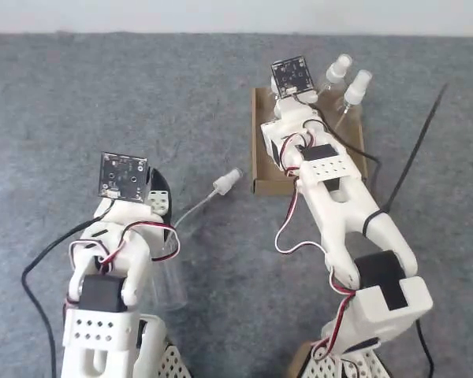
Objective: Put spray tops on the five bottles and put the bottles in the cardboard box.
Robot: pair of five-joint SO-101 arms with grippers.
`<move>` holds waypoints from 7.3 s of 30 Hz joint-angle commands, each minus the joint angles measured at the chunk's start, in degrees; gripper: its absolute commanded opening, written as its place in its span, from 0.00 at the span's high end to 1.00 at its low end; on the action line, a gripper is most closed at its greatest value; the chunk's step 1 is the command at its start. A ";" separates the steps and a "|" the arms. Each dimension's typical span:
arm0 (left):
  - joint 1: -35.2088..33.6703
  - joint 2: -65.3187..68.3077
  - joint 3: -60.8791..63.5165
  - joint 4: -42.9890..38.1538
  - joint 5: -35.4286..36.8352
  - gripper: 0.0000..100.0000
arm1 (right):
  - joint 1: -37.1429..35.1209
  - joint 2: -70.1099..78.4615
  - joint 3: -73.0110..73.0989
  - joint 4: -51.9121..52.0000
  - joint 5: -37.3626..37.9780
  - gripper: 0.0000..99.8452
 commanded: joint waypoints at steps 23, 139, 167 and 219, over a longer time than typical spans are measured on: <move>0.44 -0.97 0.31 -1.58 0.00 0.99 | 0.31 -0.66 -1.14 -1.01 0.70 0.99; 0.18 -0.97 0.04 -1.41 0.00 0.99 | -1.10 -8.57 -33.58 29.67 -2.55 0.74; -46.95 49.76 -58.24 24.53 -21.63 0.86 | -40.04 -7.96 -37.36 71.34 -19.34 0.74; -57.23 72.97 -74.68 18.64 -24.26 0.86 | -44.79 -10.77 0.88 28.09 -39.38 0.98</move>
